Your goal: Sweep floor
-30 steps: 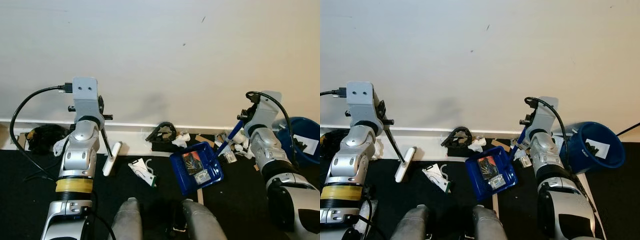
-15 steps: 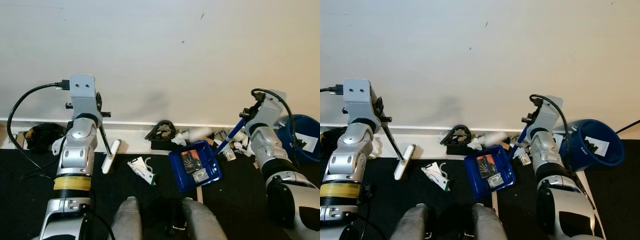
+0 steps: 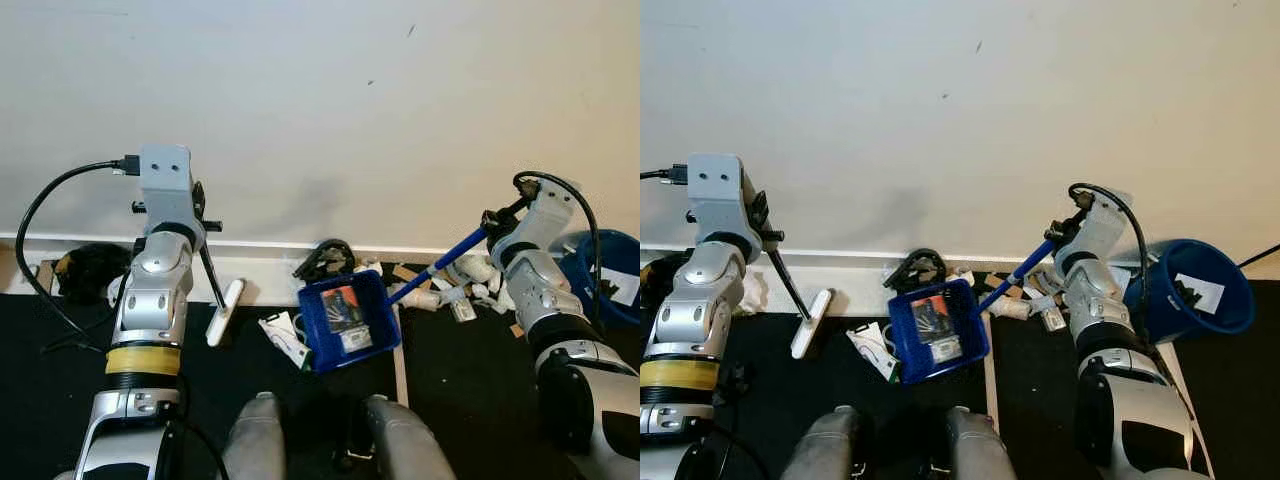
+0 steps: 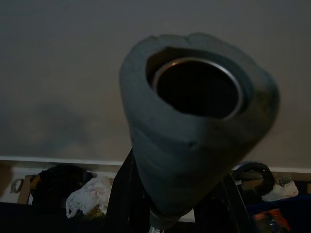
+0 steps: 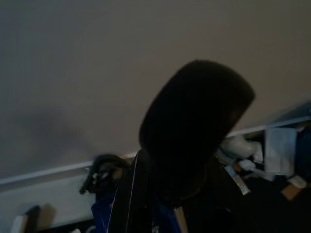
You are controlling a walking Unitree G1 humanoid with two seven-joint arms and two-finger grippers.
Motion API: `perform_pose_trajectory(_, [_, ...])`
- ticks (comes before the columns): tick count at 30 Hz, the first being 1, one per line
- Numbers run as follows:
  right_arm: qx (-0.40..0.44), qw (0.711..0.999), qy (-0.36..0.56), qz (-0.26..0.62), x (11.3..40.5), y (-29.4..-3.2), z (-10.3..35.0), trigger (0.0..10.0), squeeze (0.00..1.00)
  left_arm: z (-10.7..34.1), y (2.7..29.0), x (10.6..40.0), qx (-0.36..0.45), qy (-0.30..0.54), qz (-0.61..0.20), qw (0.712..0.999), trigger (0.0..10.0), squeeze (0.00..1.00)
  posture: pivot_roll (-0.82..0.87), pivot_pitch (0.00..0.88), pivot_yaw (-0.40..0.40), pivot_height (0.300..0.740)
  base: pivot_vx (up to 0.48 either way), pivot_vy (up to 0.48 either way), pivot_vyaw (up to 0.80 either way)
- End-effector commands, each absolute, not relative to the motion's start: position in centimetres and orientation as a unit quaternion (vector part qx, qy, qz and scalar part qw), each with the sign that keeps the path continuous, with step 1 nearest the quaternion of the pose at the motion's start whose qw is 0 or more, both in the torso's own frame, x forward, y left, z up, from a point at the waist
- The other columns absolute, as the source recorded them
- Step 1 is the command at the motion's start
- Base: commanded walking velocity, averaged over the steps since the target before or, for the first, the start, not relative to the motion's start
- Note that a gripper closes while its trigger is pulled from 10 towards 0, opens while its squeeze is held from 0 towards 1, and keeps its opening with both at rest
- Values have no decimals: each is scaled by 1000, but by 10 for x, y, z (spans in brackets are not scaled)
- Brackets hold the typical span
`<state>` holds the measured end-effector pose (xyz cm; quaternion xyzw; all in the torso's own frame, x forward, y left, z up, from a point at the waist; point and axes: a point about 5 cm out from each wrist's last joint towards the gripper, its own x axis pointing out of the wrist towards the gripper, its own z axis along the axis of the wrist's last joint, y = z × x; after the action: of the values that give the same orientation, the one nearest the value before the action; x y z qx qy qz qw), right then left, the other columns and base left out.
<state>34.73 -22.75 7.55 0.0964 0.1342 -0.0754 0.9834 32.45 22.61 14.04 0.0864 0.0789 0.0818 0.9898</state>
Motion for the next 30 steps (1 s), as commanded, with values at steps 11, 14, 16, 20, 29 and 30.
perform_pose_trajectory(11, [91,983,138,-86,343,-233,71,10000,0,138,230,325,110,84,78,987,10000,0,145,117,-106,740,0,0,0])
perform_pose_trajectory(14, [86,978,165,-97,335,-230,56,10000,0,136,229,325,111,87,77,987,10000,0,146,122,-103,740,0,0,0])
perform_pose_trajectory(16, [73,978,170,-96,333,-226,51,10000,0,134,229,326,117,87,77,986,10000,0,155,136,-99,740,0,0,0])
perform_pose_trajectory(20, [58,981,166,-86,334,-211,49,10000,0,134,228,327,124,88,71,986,10000,0,157,150,-91,740,0,0,0])
perform_pose_trajectory(29, [34,973,205,-98,329,-196,36,10000,0,132,229,328,136,87,71,984,10000,0,160,169,-87,740,0,0,0])
perform_pose_trajectory(30, [28,973,208,-97,329,-192,35,10000,0,132,229,330,137,85,70,984,10000,0,158,176,-88,740,0,0,0])
